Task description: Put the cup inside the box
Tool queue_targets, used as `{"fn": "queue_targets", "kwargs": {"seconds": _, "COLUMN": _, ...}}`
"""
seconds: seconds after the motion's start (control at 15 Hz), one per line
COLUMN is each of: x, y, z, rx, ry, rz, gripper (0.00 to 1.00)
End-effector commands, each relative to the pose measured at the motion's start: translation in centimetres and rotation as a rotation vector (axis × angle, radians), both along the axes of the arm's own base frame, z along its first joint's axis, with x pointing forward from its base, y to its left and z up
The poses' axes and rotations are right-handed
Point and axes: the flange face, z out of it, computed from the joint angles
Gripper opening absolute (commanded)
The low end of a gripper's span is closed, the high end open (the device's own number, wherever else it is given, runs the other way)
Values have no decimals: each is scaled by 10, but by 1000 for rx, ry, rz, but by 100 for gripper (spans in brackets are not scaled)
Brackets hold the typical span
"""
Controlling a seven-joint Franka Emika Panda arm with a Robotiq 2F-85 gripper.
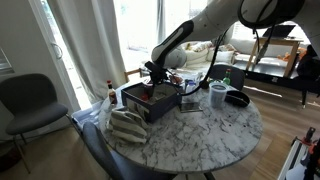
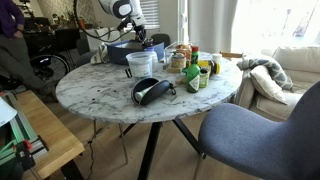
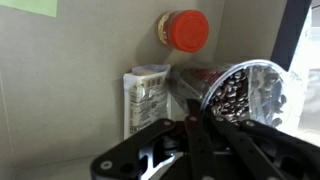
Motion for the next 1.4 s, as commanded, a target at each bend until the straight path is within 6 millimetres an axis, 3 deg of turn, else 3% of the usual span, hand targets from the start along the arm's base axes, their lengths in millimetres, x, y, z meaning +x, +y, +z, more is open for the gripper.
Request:
{"fn": "queue_targets", "kwargs": {"seconds": 0.0, "x": -7, "y": -5, "z": 9, "rx": -13, "ry": -1, "rz": -15, "gripper": 1}}
{"fn": "queue_targets", "kwargs": {"seconds": 1.07, "x": 7, "y": 8, "z": 10, "rx": 33, "ry": 67, "rz": 33, "gripper": 1}}
{"fn": "queue_targets", "kwargs": {"seconds": 1.13, "x": 8, "y": 8, "z": 11, "rx": 36, "ry": 70, "rz": 32, "gripper": 30}}
{"fn": "queue_targets", "kwargs": {"seconds": 1.2, "x": 9, "y": 8, "z": 12, "rx": 37, "ry": 72, "rz": 33, "gripper": 31}}
{"fn": "queue_targets", "kwargs": {"seconds": 1.33, "x": 11, "y": 7, "z": 16, "rx": 36, "ry": 67, "rz": 33, "gripper": 44}}
